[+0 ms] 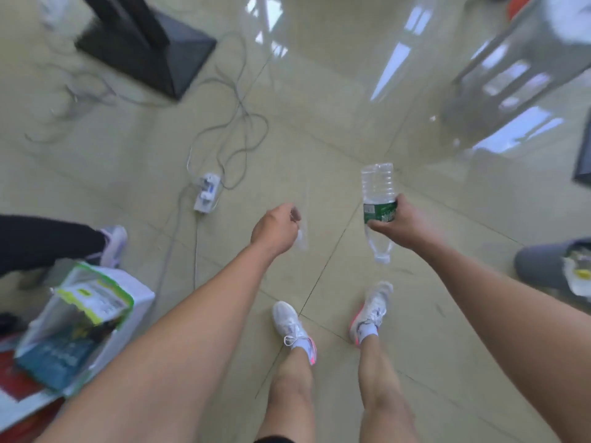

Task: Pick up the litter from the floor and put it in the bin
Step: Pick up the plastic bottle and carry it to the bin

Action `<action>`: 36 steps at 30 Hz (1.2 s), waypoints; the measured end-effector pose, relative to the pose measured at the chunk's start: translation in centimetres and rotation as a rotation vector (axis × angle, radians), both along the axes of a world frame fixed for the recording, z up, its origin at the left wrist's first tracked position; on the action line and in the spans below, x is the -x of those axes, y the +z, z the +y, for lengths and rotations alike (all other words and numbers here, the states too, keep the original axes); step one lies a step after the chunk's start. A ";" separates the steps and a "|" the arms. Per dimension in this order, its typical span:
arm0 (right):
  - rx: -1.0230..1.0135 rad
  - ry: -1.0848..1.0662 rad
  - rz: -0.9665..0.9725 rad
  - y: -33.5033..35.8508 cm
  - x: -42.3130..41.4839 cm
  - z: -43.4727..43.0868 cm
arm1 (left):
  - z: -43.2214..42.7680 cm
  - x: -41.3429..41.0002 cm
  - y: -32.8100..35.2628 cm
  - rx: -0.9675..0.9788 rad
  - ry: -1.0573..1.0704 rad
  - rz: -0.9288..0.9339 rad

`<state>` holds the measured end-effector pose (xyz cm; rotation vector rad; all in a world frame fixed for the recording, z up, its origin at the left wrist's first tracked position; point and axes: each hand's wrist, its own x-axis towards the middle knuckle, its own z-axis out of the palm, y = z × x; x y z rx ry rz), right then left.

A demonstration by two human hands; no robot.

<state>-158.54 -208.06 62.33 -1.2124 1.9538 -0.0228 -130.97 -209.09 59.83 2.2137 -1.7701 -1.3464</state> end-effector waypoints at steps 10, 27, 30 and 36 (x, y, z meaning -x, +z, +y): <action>0.078 -0.390 0.019 17.5 16.4 13.4 | 5.0 20.6 15.2 0.098 -0.369 0.127; -0.028 -0.845 0.053 18.9 40.1 47.1 | 24.9 56.3 20.6 0.056 -0.655 0.274; -0.021 -0.868 0.044 18.9 43.4 47.6 | 25.6 61.4 20.6 0.035 -0.663 0.299; -0.036 -0.888 0.030 16.6 51.4 45.2 | 23.9 72.5 16.8 -0.045 -0.630 0.362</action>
